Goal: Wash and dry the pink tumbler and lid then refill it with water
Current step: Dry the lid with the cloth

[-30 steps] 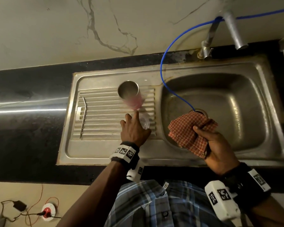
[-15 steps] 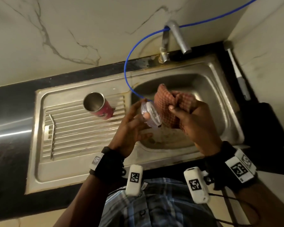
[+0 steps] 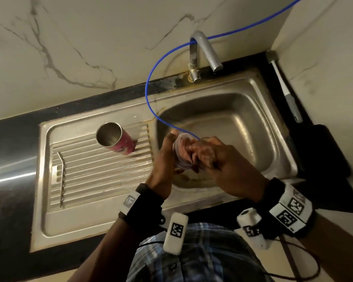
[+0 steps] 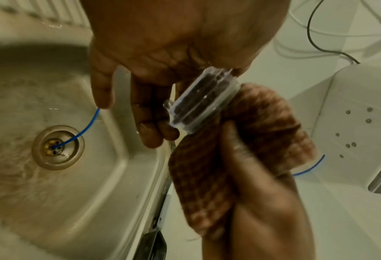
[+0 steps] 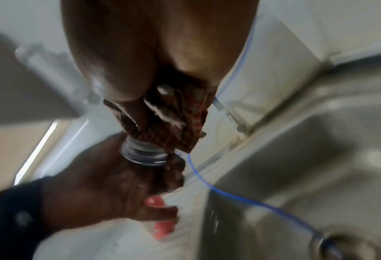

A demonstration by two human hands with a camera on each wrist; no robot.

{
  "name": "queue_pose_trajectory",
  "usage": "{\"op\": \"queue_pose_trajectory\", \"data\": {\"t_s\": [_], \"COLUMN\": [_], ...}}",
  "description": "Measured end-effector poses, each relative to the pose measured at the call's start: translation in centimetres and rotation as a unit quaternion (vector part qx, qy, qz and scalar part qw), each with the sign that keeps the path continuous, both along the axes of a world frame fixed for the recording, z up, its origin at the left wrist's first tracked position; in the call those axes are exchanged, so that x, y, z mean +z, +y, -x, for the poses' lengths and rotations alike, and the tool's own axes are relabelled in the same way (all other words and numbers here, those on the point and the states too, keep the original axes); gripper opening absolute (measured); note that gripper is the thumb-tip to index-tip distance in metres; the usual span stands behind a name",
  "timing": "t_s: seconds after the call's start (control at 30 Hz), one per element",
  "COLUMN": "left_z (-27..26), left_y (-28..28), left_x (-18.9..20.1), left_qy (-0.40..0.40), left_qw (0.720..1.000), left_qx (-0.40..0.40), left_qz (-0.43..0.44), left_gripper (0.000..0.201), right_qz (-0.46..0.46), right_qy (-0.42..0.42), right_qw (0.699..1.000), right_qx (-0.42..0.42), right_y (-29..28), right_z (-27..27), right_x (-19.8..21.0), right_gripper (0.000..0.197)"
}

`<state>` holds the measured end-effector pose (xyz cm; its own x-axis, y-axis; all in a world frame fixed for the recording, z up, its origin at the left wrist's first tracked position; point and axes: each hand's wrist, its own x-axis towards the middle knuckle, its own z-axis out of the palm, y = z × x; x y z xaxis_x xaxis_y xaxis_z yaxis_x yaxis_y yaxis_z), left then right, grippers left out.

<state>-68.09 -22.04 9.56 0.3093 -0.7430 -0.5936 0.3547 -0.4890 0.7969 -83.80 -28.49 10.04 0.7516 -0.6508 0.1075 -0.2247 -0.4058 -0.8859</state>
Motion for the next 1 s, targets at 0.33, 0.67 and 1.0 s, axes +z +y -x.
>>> {"op": "queue_pose_trajectory", "data": {"t_s": [0.33, 0.67, 1.0], "left_z": [-0.3, -1.6, -0.5], "left_y": [-1.5, -1.8, -1.9], "left_x": [0.1, 0.2, 0.5], "left_qy": [-0.125, -0.215, -0.053], "left_qw": [0.985, 0.967, 0.996], "left_qx": [0.021, -0.052, -0.012], "left_qz": [0.115, 0.125, 0.064], "left_gripper": [0.052, 0.061, 0.067], "right_qz": [-0.213, -0.334, -0.066], "right_qy": [-0.046, -0.138, -0.034], "right_qw": [0.963, 0.917, 0.993], "right_qx": [-0.158, -0.169, -0.094], "right_y": [1.0, 1.8, 1.6], "right_z": [-1.6, -1.7, -0.3], "right_x": [1.4, 0.9, 0.4], "right_gripper": [0.021, 0.028, 0.026]}}
